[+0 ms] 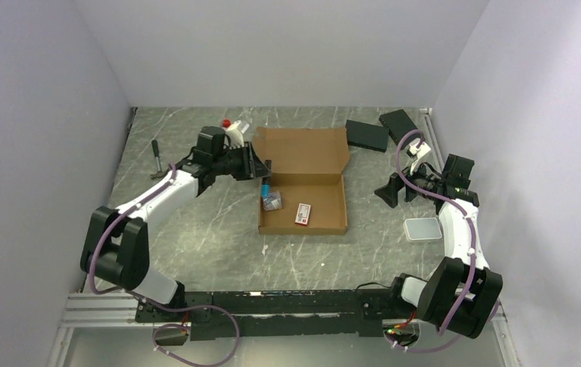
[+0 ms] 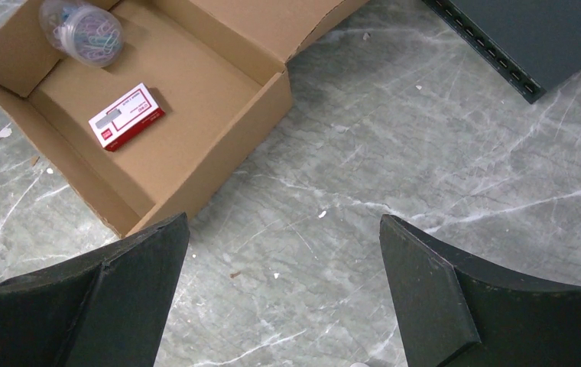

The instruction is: Fold the paper box

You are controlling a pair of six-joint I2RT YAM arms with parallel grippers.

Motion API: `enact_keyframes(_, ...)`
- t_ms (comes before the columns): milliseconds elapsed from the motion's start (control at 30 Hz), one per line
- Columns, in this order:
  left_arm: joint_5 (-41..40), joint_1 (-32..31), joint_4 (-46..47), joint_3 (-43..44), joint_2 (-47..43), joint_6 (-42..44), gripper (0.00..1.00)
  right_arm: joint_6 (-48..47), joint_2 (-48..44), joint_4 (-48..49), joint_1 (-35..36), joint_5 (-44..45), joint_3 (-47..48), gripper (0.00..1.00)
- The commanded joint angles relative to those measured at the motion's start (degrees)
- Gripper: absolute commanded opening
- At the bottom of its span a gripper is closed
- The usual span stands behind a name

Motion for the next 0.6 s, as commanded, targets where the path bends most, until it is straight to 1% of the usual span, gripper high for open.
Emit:
enact_keyframes(0, -2.5, -5.3, 1.8, 4.2, 3.6, 1.2, 0.0, -0.8, -0.7, 0.9, 0.2, -1.6, 0.9, 1.0)
enact_keyframes(100, -4.7, -8.8, 1.1, 5.6, 6.5, 1.7, 0.0, -0.8, -0.8, 0.9, 0.2, -1.7, 0.9, 1.0)
enact_keyframes(200, -7.2, -11.8, -1.1, 7.6, 9.1, 2.9, 0.03, -0.9, -0.9, 0.8, 0.2, -1.7, 0.9, 1.0)
enact_keyframes(233, -8.2, -12.7, -2.3, 8.3, 9.8, 3.3, 0.05, -0.9, -0.9, 0.8, 0.2, -1.7, 0.9, 1.0)
enact_keyframes(367, -10.4, -14.9, -4.4, 9.7, 12.0, 4.2, 0.22, -1.0, -0.9, 0.6, 0.1, -1.8, 0.9, 1.0)
enact_keyframes(500, -10.8, -15.1, -4.1, 9.1, 12.0, 3.8, 0.44, -1.0, -1.0, 0.6, 0.1, -1.9, 0.9, 1.0)
enact_keyframes(567, -11.1, -15.2, -4.0, 8.6, 11.0, 4.2, 0.54, -1.0, -0.9, 0.7, 0.2, -1.9, 0.9, 1.0)
